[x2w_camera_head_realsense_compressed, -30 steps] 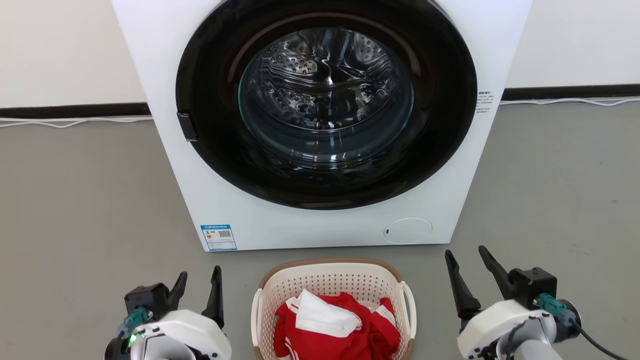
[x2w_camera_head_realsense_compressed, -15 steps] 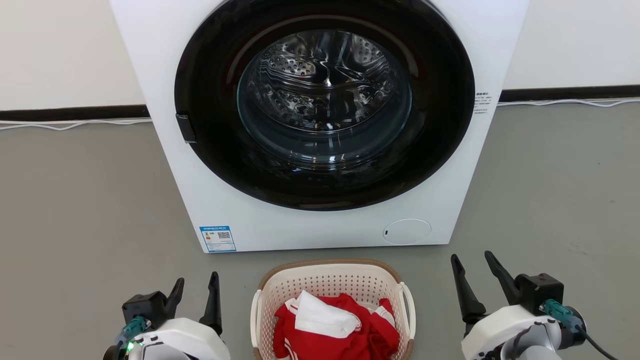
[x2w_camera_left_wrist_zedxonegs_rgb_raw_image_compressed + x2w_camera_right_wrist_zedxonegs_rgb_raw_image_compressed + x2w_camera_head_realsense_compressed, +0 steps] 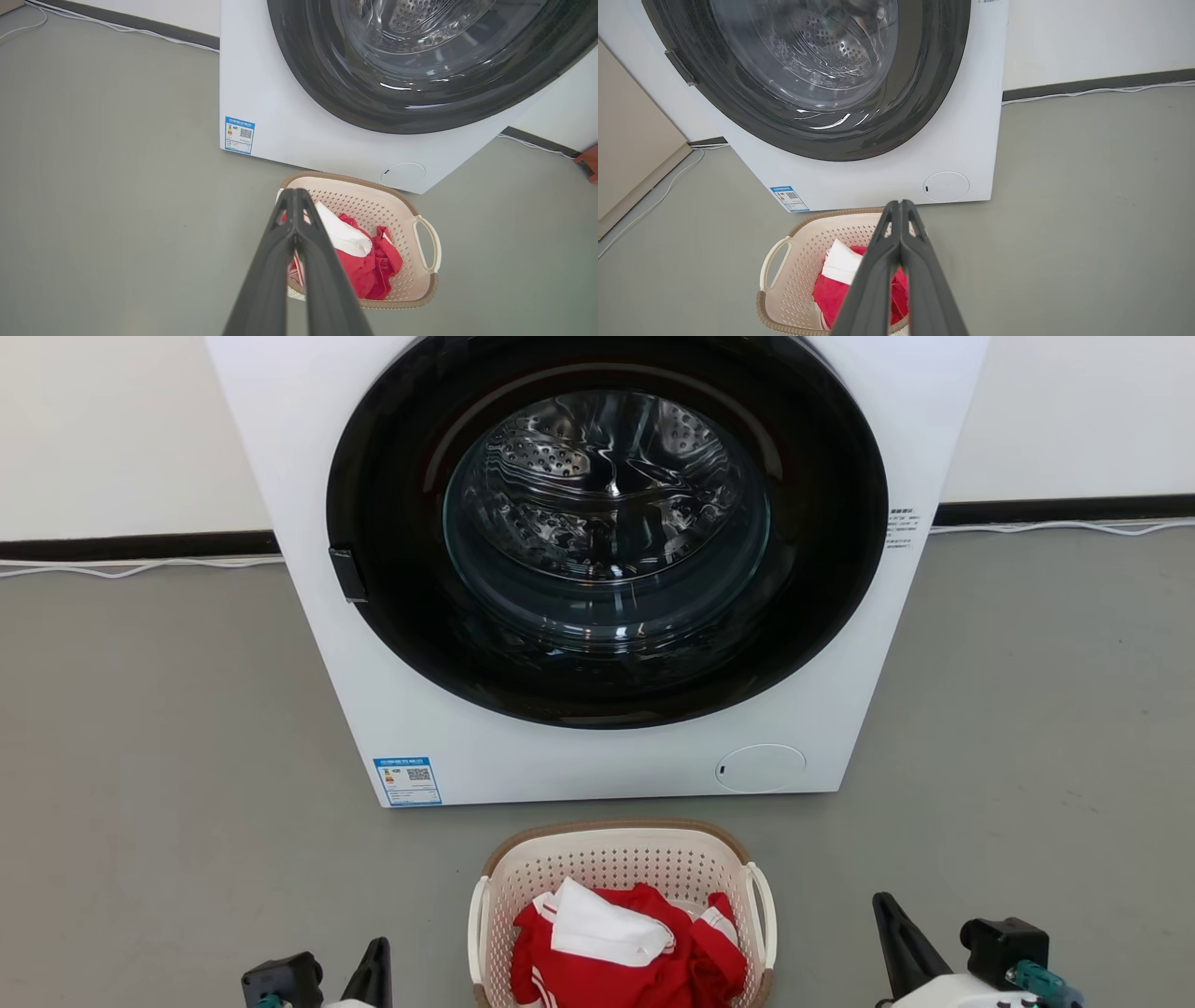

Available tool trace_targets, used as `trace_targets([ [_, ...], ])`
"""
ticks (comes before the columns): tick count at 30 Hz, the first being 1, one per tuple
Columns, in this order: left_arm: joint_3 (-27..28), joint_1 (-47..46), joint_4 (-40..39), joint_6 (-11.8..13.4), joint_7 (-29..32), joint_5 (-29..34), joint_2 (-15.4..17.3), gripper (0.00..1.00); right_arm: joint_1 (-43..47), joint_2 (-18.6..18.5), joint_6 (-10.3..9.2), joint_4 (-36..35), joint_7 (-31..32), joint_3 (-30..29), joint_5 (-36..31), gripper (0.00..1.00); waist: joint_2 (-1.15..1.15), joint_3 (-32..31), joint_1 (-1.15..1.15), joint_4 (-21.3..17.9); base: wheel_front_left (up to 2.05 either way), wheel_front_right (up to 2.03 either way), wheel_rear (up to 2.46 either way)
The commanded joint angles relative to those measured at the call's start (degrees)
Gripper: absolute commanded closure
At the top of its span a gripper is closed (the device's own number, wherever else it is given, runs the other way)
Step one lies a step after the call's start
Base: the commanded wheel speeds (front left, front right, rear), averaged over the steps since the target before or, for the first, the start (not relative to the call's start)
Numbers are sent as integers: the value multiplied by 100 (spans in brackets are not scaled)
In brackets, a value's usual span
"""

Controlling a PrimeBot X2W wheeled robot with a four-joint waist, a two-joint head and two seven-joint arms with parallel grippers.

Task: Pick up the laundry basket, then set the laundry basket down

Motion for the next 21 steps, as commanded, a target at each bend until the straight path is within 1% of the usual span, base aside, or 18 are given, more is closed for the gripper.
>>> trace_targets([
  [1,81,-222,-181,-53,17,-146,40,100,-209,-31,3,-178,45,-47,181,100,0,1,9,2,0,0,0],
  [3,103,-220,-215,-67,47,-256,37,100,-203,-30,3,-214,74,-59,313,100,0,12,1,5,0,0,0],
  [5,126,-222,-249,-81,78,-366,34,100,-200,-28,4,-251,102,-72,445,100,0,23,-2,7,0,0,0],
  [21,324,-226,-522,-196,334,-1242,9,100,-178,-19,9,-535,355,-197,1497,100,0,65,-2,27,0,0,0],
])
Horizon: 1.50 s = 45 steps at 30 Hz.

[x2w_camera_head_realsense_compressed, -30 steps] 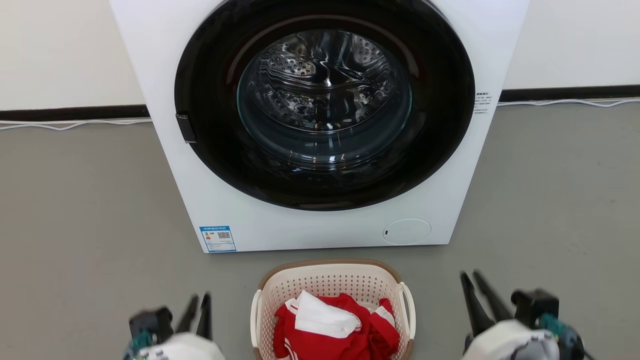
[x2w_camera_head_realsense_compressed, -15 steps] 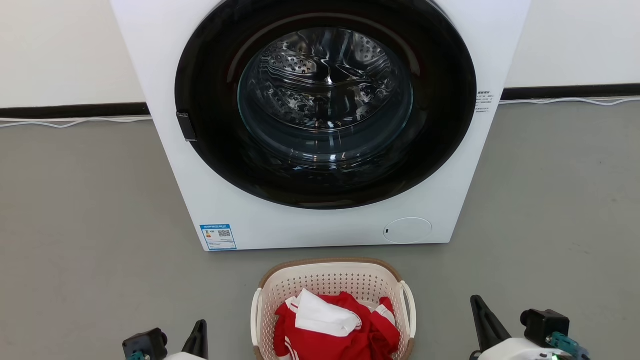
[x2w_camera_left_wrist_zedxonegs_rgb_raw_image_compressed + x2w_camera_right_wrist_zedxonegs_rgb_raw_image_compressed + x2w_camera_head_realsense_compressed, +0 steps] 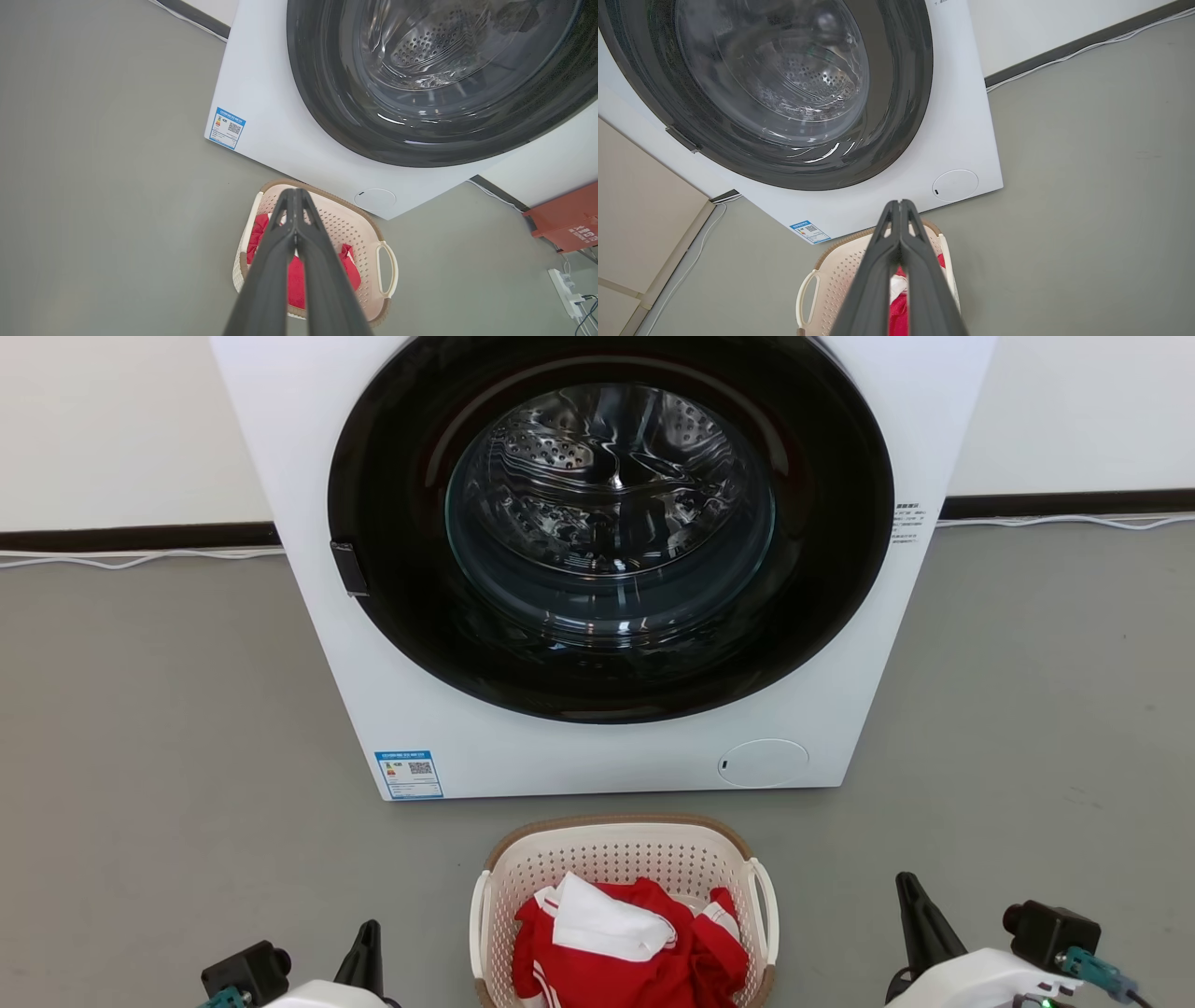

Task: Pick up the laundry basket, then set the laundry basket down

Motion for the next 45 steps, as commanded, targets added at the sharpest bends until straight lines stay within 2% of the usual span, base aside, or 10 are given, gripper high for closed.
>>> trace_targets([
  [1,115,-226,-213,-51,66,-215,33,100,-178,-23,9,-233,65,-28,246,100,-1,6,-1,3,0,0,0],
  [45,664,-240,-935,-359,773,-2563,-32,100,-132,2,23,-975,773,-394,3063,100,-1,112,-1,56,0,0,0],
])
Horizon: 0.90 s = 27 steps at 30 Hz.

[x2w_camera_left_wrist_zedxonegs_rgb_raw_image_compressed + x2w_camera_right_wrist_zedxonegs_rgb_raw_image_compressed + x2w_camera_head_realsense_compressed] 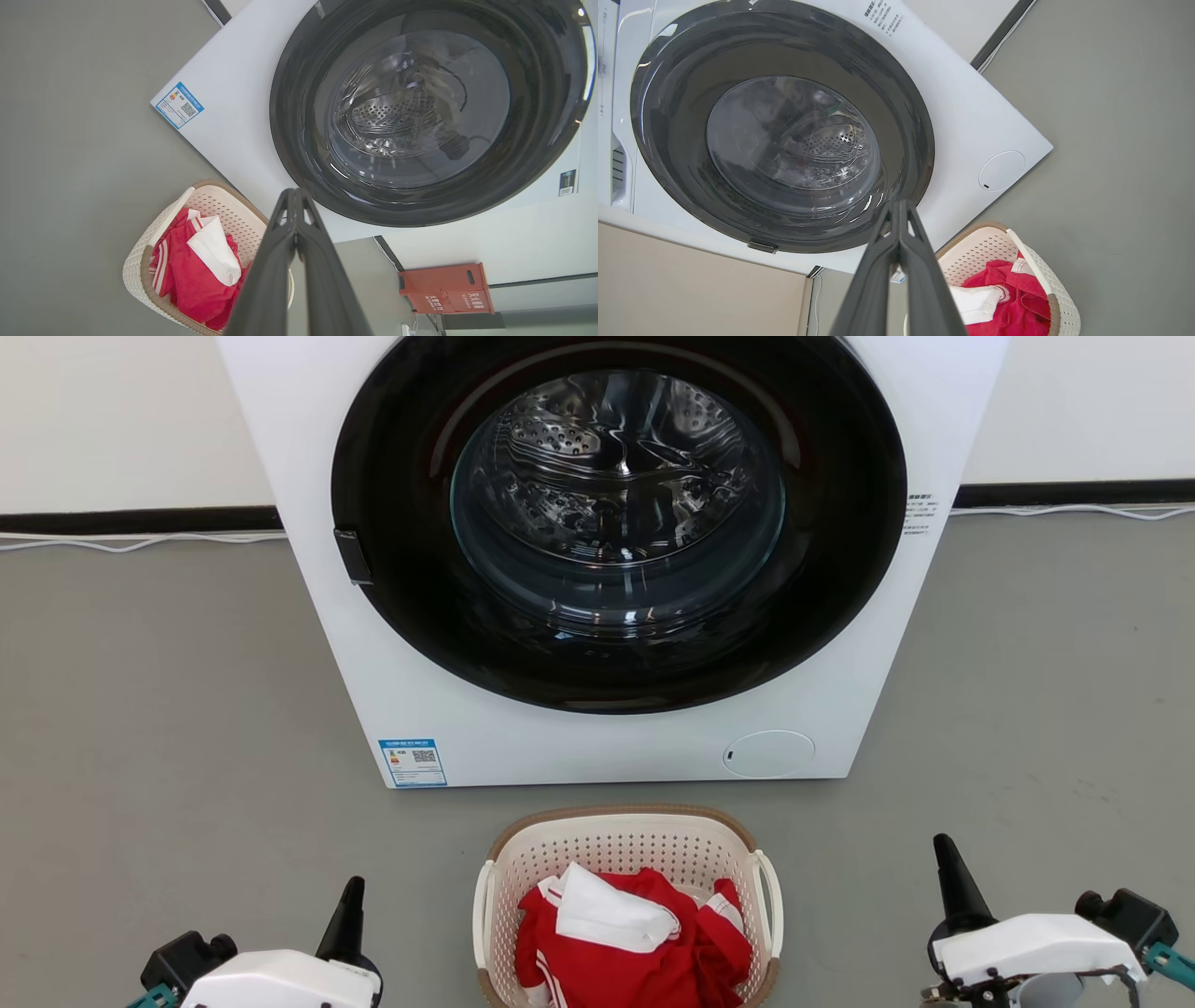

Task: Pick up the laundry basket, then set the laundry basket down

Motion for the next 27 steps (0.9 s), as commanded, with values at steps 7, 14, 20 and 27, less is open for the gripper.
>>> trace_targets([
  [7,226,-241,-295,-99,129,-456,16,100,-128,-15,25,-310,162,-24,540,100,0,17,0,9,0,0,0],
  [14,315,-244,-412,-149,244,-839,5,100,-120,-11,28,-431,277,-83,1000,100,0,34,0,17,0,0,0],
  [20,404,-246,-530,-199,359,-1223,-6,100,-113,-7,30,-552,393,-143,1460,100,0,51,0,26,0,0,0],
  [27,493,-249,-647,-249,474,-1604,-16,100,-105,-2,32,-672,507,-202,1917,100,0,69,0,35,0,0,0],
])
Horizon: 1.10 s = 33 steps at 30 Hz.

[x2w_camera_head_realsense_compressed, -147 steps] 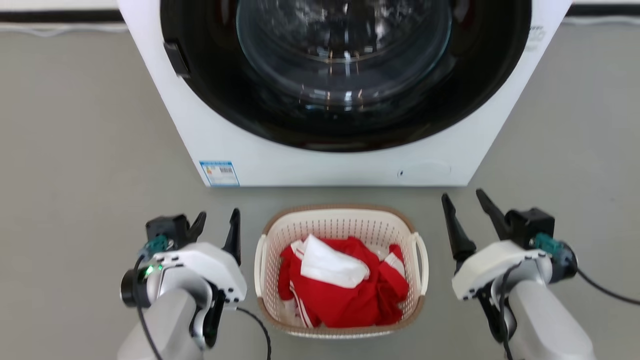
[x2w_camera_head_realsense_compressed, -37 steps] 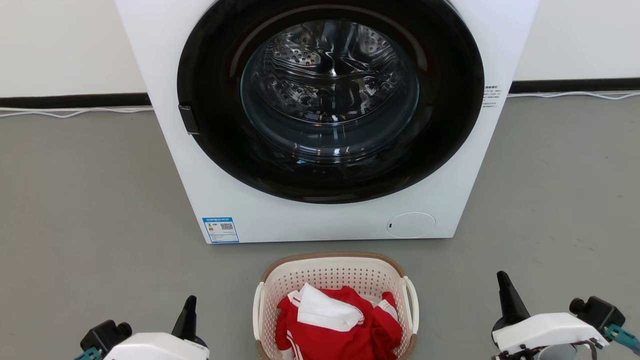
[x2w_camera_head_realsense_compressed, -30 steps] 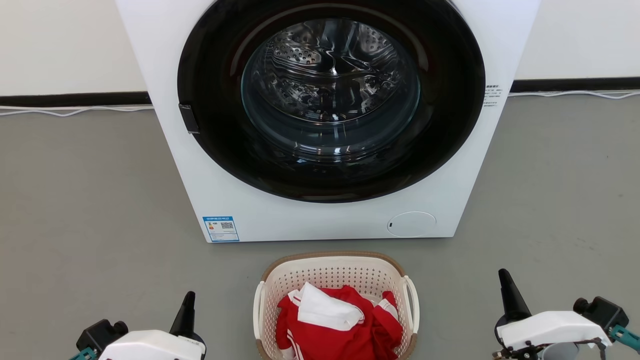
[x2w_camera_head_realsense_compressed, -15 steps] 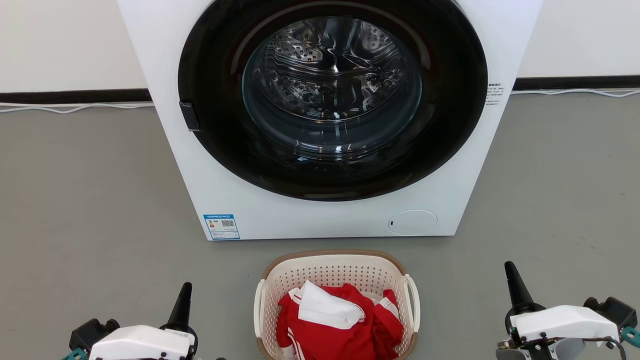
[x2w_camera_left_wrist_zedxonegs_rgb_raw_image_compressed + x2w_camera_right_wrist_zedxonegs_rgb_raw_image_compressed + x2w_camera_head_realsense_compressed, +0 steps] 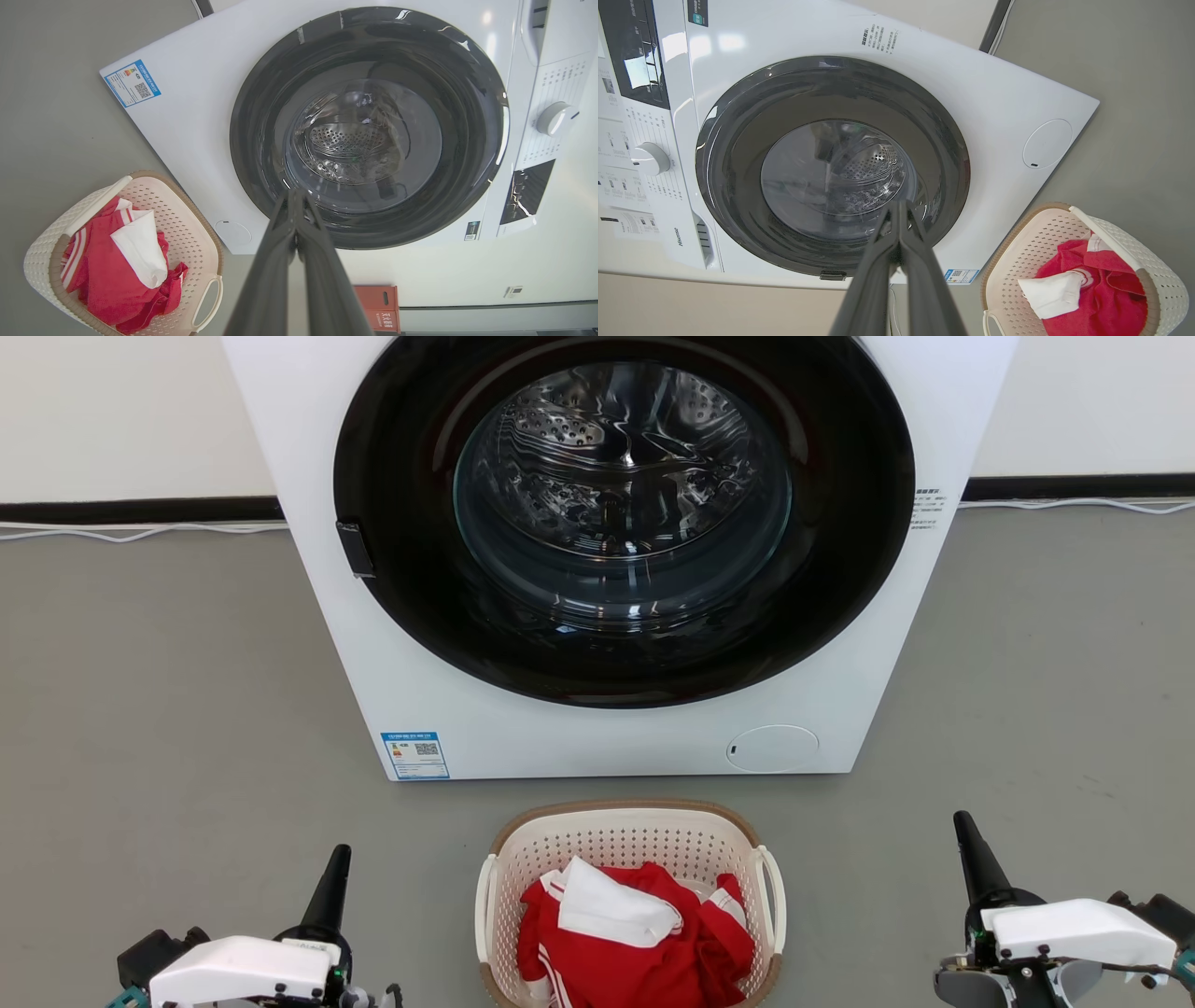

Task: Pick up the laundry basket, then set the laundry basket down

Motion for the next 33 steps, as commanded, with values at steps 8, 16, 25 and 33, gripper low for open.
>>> trace_targets([
  [8,261,-250,-322,-110,150,-538,24,100,-104,-7,35,-350,183,19,620,100,0,20,0,10,0,0,0],
  [16,363,-253,-456,-168,281,-977,12,100,-96,-2,37,-489,315,-49,1146,100,0,40,0,20,0,0,0],
  [25,465,-256,-591,-225,413,-1415,0,100,-87,3,40,-627,447,-117,1671,100,0,60,0,30,0,0,0],
  [33,494,-256,-630,-242,451,-1542,-4,100,-85,4,41,-667,485,-137,1823,100,0,65,0,33,0,0,0],
])
